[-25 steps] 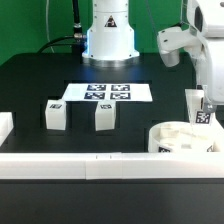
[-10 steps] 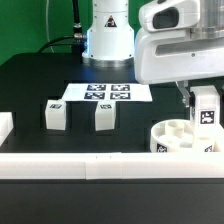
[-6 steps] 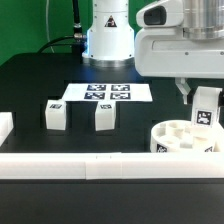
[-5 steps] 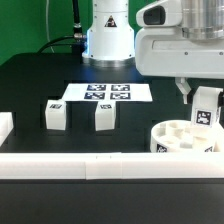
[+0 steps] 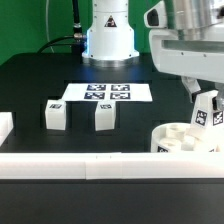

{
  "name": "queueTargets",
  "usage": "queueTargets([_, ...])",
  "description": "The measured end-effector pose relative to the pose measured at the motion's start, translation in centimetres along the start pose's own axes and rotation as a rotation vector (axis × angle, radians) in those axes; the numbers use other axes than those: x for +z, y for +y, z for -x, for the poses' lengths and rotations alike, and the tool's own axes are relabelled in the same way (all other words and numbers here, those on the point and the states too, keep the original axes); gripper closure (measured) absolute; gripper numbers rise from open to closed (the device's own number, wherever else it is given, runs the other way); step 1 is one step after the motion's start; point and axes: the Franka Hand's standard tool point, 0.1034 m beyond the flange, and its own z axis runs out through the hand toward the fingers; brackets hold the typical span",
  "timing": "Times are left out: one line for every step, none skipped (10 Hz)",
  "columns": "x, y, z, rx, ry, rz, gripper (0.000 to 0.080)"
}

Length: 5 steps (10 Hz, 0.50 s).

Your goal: Assemble stool

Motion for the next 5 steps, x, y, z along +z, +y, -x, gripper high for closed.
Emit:
queueTargets([0.17,0.27,0.61,0.138,-0.008,0.023,0.0462])
queueTargets([0.25,0.18,0.78,0.235,-0.021,0.014,0.0462])
queueTargets([0.26,0.08,0.72,0.336,-0.037,0.0,0.0462])
queueTargets([0.25,0.09,0.63,0.384,-0.047,-0.004,0.0462])
queueTargets([0.27,0.07,0.7,0.412,-0.051,-0.004,0.0462])
